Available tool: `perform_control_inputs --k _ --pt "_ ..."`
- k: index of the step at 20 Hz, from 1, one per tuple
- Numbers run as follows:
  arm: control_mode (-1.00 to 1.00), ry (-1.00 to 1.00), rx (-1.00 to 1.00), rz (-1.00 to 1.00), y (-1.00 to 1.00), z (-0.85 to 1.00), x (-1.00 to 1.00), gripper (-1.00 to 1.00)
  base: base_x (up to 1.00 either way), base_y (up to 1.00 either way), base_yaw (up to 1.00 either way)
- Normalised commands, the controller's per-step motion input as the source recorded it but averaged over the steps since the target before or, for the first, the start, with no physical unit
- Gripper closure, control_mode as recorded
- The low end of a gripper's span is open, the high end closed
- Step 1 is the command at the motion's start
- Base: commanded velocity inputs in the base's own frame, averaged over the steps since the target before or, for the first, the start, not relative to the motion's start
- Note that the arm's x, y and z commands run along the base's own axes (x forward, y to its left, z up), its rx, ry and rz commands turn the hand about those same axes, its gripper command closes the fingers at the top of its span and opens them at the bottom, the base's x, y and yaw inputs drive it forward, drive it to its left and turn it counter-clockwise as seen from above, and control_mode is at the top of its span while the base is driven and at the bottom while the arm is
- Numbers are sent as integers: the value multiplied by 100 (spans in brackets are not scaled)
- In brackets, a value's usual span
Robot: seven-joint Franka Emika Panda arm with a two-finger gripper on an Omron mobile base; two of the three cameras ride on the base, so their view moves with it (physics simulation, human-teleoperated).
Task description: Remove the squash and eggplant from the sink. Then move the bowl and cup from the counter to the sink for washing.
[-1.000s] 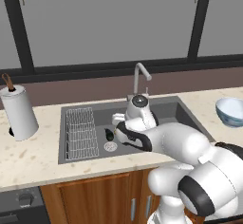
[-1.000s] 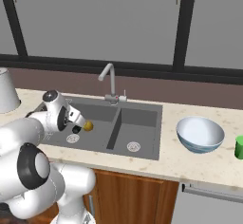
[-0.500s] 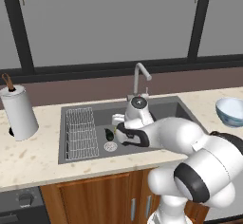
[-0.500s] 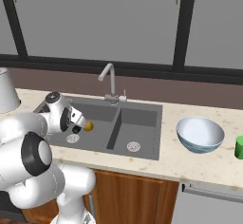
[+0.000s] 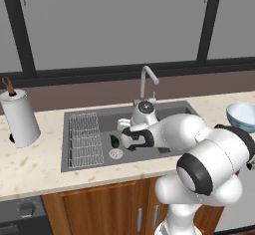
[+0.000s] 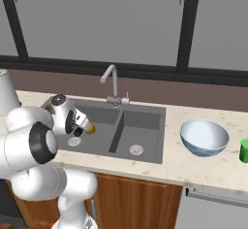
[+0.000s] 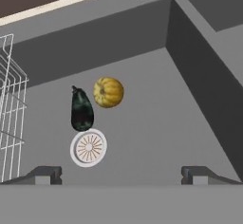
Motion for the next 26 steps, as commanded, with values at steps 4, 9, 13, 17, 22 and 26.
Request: perform_control_inputs --k 4,9,13,17,22,26 --pt "-100 0 0 -1 0 -12 15 -100 0 0 0" --pt "-100 0 3 -4 0 -7 20 -100 0 0 0" --pt "-100 0 5 -5 0 -9 19 -100 0 0 0" --pt "-100 0 2 -4 0 -16 16 -100 0 0 0" --pt "-100 0 0 -1 0 -15 13 -100 0 0 0" --pt "-100 0 0 -1 0 -10 16 -100 0 0 0"
